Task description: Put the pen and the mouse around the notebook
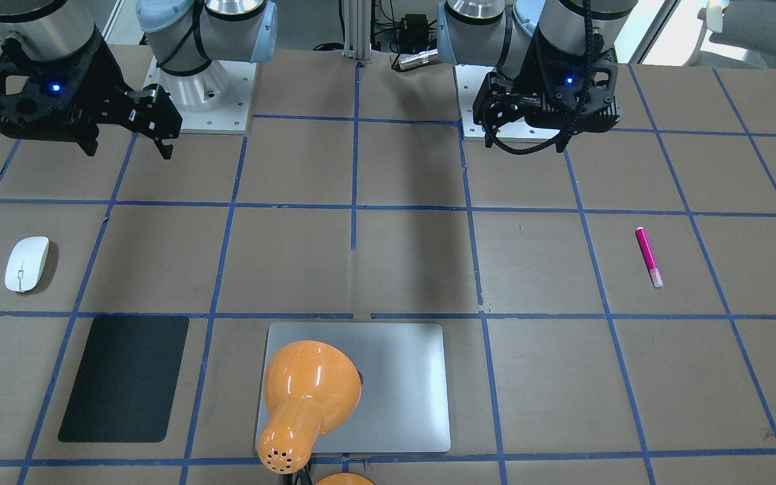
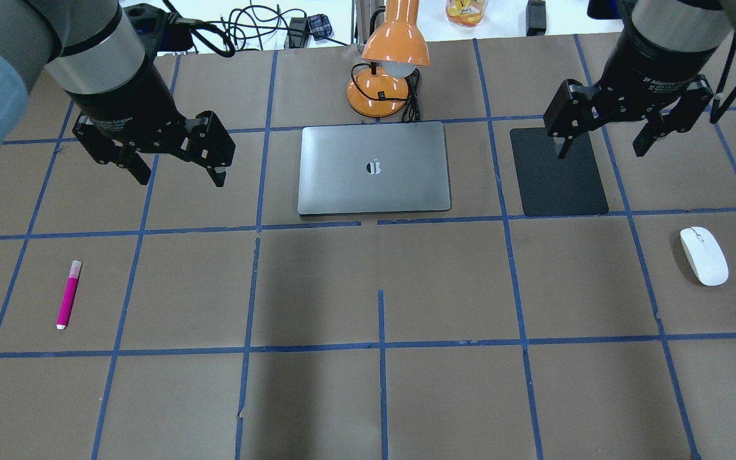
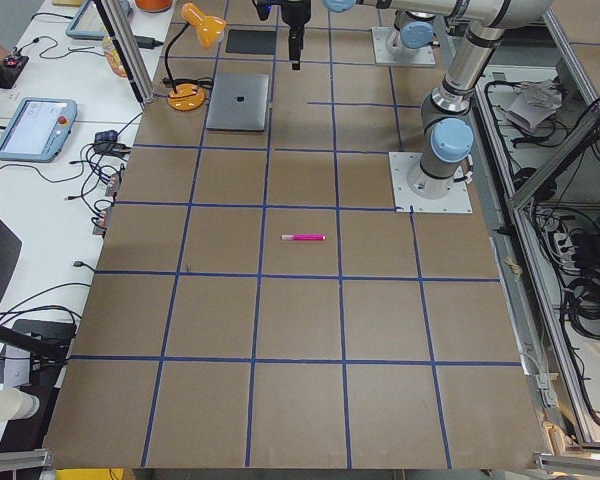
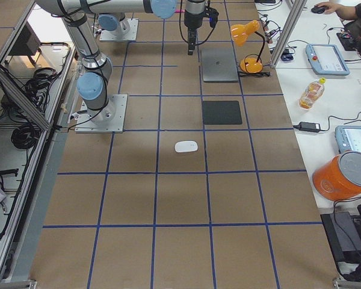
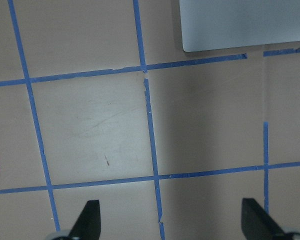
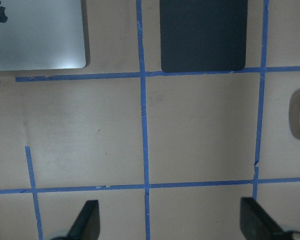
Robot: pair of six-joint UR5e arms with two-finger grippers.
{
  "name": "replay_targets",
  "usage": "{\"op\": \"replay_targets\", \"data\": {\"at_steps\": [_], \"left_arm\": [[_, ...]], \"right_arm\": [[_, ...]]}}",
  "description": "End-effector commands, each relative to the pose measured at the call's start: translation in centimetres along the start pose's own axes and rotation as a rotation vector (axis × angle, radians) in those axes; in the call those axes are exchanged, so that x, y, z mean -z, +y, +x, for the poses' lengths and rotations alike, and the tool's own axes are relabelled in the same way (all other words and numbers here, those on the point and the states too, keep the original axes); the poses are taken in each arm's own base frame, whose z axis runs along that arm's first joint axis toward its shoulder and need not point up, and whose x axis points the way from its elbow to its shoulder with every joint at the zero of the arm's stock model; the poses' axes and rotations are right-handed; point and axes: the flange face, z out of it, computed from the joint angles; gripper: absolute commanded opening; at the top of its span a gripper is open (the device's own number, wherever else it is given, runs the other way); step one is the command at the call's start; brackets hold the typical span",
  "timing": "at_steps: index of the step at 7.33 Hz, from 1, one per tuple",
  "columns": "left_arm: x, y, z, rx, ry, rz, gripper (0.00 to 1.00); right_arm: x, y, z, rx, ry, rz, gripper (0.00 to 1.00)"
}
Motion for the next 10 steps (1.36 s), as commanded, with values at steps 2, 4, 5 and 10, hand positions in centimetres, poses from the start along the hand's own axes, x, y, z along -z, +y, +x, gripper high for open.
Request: {"op": "replay_targets", "data": {"at_steps": [2, 4, 5, 10], "left_arm": [[-0.4, 0.0, -0.7, 0.020, -0.002, -0.009, 1.00], [-2.0, -0.5, -4.8, 0.065, 0.006, -0.038, 1.00], [-4.2, -0.6, -8.3, 0.021, 0.018, -0.078, 1.00], [-17.3, 1.4, -24.7, -0.005, 0.035, -0.137, 1.00]], "right_arm": [[-0.1, -0.3, 0.5, 0.003, 0.012, 0.000, 1.00], [-0.8, -0.6, 0.6, 0.000, 0.003, -0.014, 1.00], [-1.5, -1.1, 2.2, -0.026, 0.012, -0.025, 1.00], [-12.7, -5.4, 21.7, 0.086, -0.015, -0.017, 1.00]]}}
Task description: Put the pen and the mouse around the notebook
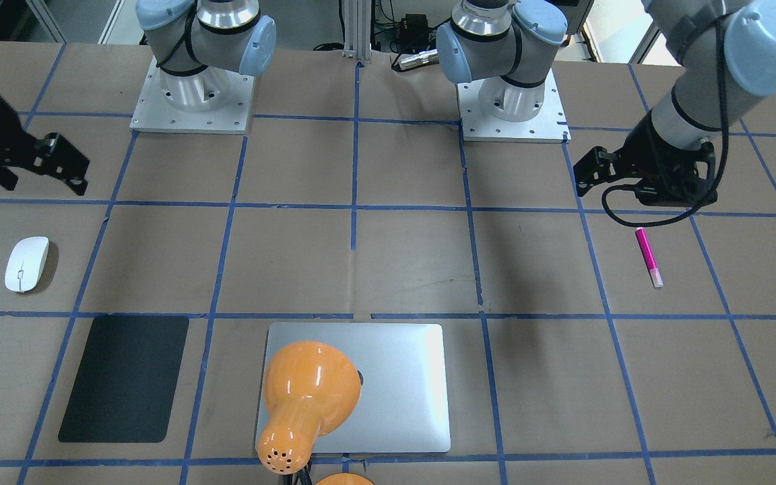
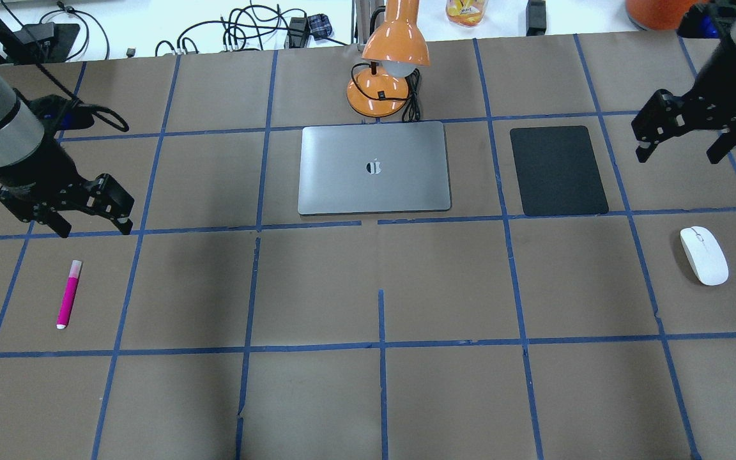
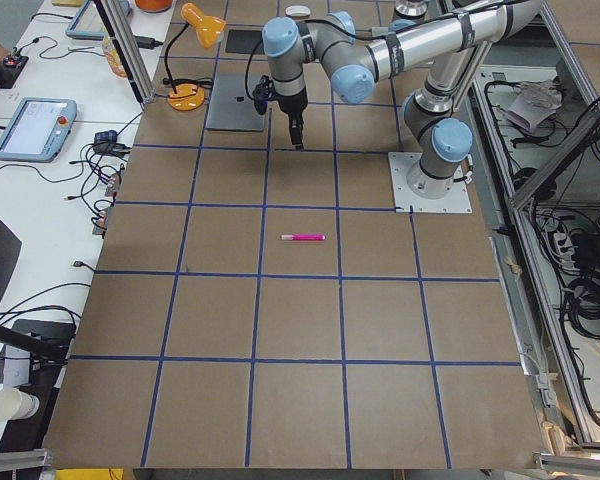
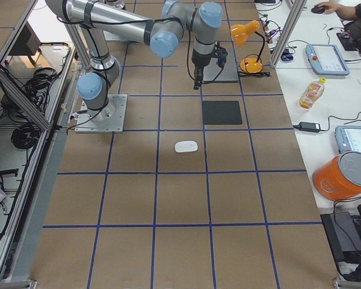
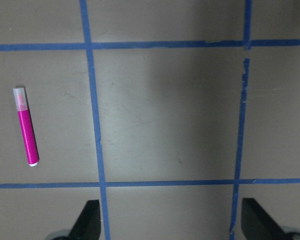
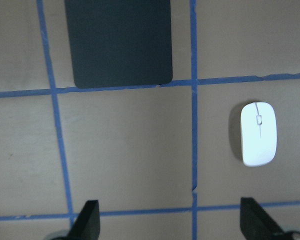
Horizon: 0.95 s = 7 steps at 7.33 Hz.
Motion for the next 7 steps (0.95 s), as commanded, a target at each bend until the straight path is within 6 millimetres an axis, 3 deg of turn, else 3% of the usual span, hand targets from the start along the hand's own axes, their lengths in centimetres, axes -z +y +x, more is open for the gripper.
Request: {"op": "replay_targets", "data": {"at_steps": [1, 2, 3, 4, 5, 7], "left_arm": [[-6.2, 0.6, -6.3, -0.120, -0.020, 0.041, 1.00], [-9.0, 0.5, -8.6, -0.136, -0.043, 0.079, 1.00], [-11.0, 0.1, -10.4, -0.152, -0.050, 0.093, 1.00], [-12.8, 0.0, -11.8, -0.155, -0.034, 0.088, 1.00], [-14.5, 0.3, -13.5, -0.119, -0.034, 0.096, 1.00], [-17.1, -0.5, -14.5, -0.100, -0.045, 0.098, 1.00]], "right_arm": [[-6.7, -1.3, 8.4, 0.094, 0.029, 0.063, 1.00], [-11.3, -1.0, 10.9, 0.096, 0.010, 0.042, 1.00], [-13.4, -0.7, 12.2, 0.114, 0.046, 0.085, 1.00], [-16.3, -0.5, 12.2, 0.115, 0.034, 0.068, 1.00], [-17.9, -0.6, 12.3, 0.111, 0.030, 0.055, 1.00], [-20.7, -0.8, 13.4, 0.110, 0.042, -0.013, 1.00]]}}
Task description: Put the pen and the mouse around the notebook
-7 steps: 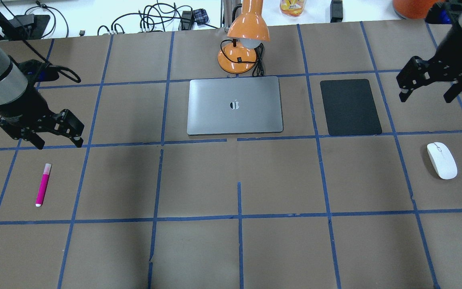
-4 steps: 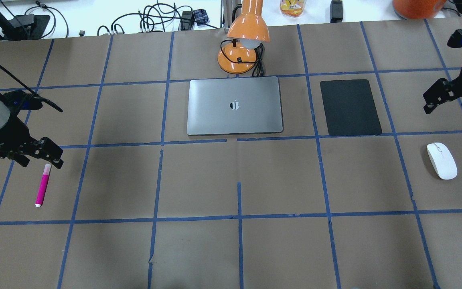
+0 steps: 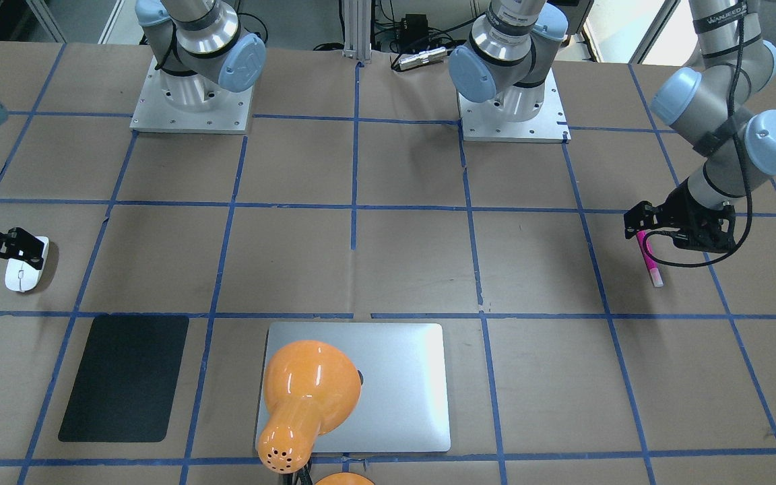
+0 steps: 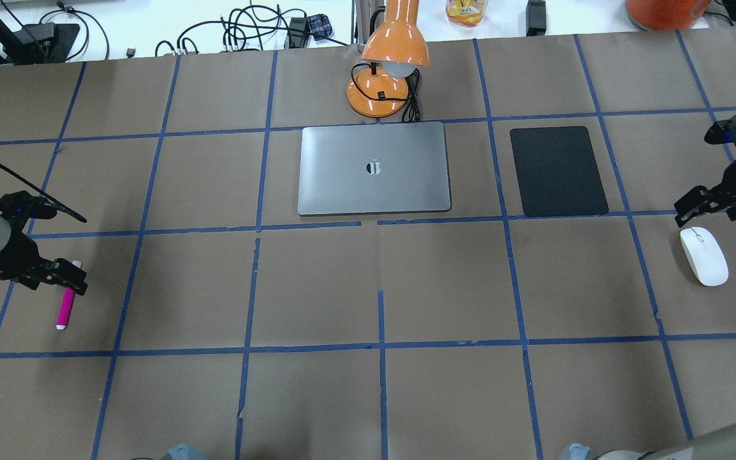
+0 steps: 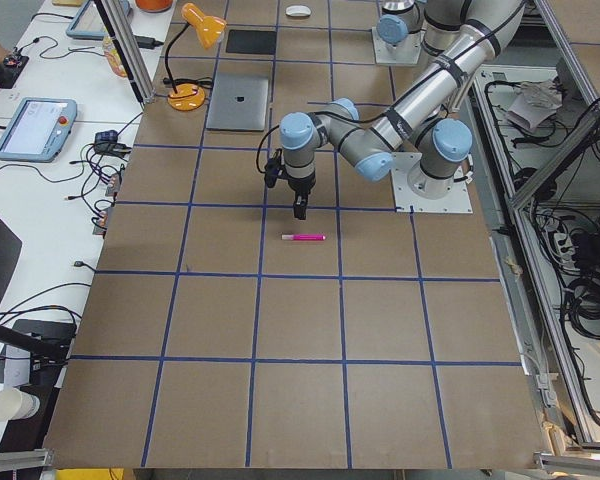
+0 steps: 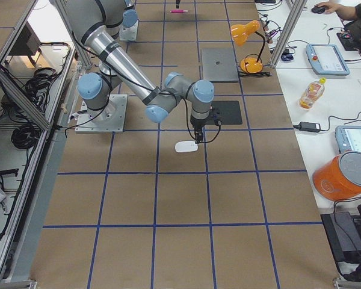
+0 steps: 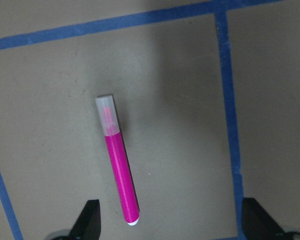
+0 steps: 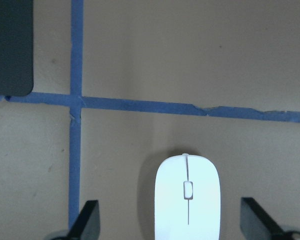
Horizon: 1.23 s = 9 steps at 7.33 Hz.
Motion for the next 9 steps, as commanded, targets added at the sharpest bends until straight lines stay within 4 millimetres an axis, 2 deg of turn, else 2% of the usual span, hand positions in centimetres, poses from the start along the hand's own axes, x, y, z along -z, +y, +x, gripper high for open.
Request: {"op": "replay_targets", "data": {"at_steps": [1, 2, 3, 4, 5, 7, 8, 9], "left_arm": [[-2.8, -0.7, -1.2, 0.028, 0.004, -0.006, 1.00], [-3.3, -1.0, -1.5, 0.035, -0.013, 0.007, 0.95], [-3.6, -0.9, -1.4, 0.036, -0.011, 0.003, 0.87], [-3.4, -1.0, -1.6, 0.036, -0.016, 0.006, 0.66], [-3.7, -1.0, -1.5, 0.036, -0.012, 0.002, 0.56], [-4.4, -1.1, -1.7, 0.036, -0.002, -0.008, 0.53], [-4.5, -0.9, -2.0, 0.045, 0.001, -0.010, 0.43], [-4.4, -0.9, -2.0, 0.038, -0.001, -0.008, 0.29]], "right_arm": [[-2.9, 0.4, 1.7, -0.013, 0.006, -0.049, 1.00], [-4.2, 0.5, 2.2, -0.021, -0.010, -0.068, 1.00], [-4.8, 0.4, 2.2, -0.018, -0.016, -0.077, 1.00], [-5.2, 0.4, 2.2, -0.019, -0.020, -0.084, 1.00], [-5.2, 0.4, 2.2, -0.021, -0.020, -0.084, 1.00], [-5.2, 0.4, 2.2, -0.019, -0.023, -0.083, 0.99], [-5.2, 0.5, 2.2, -0.019, -0.024, -0.084, 0.90], [-5.2, 0.5, 2.2, -0.022, -0.024, -0.089, 0.75]]}}
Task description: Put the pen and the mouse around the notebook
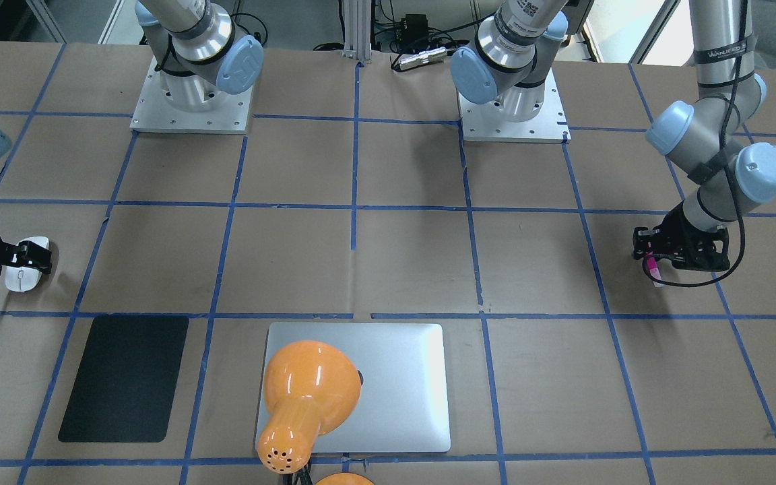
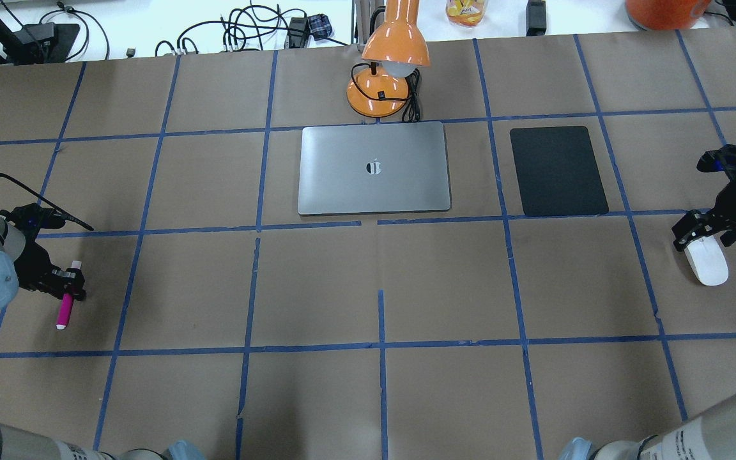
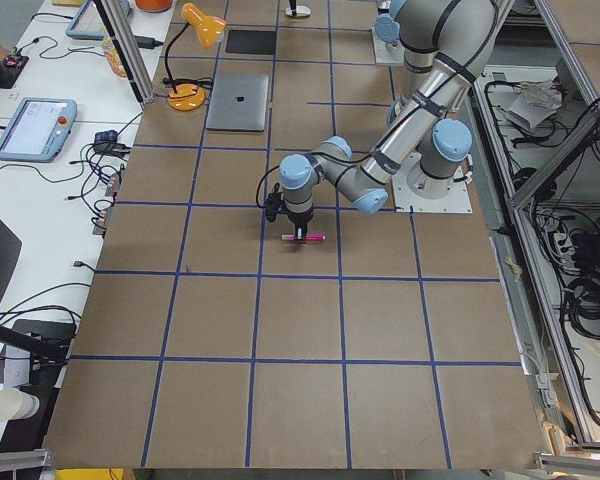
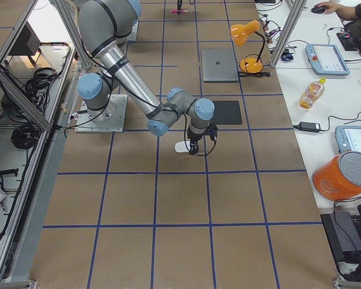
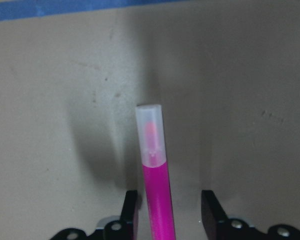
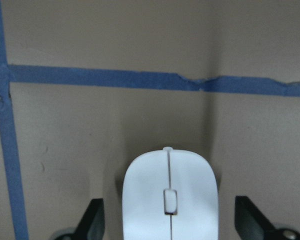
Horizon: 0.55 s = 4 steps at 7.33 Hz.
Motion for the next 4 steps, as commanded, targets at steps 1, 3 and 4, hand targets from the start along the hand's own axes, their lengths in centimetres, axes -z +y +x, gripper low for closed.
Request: {"op": "replay_targets", "data": {"at_steps": [1, 3, 4], "left_arm": [[0.5, 0.1, -0.1, -0.002, -0.007, 0.008, 0.10], [0.6, 0.4, -0.6, 0.018, -0.010, 0.011, 0.00], [1.0, 0.8, -1.4, 0.049, -0.007, 0.024, 0.00]], "right_arm": [[0.0, 0.0, 0.0, -0.002, 0.001, -0.003, 0.70], [-0.1, 0.1, -0.1, 0.000, -0.002, -0.006, 0.67], [0.0, 0.1, 0.0, -0.002, 0.001, -0.005, 0.64]]}}
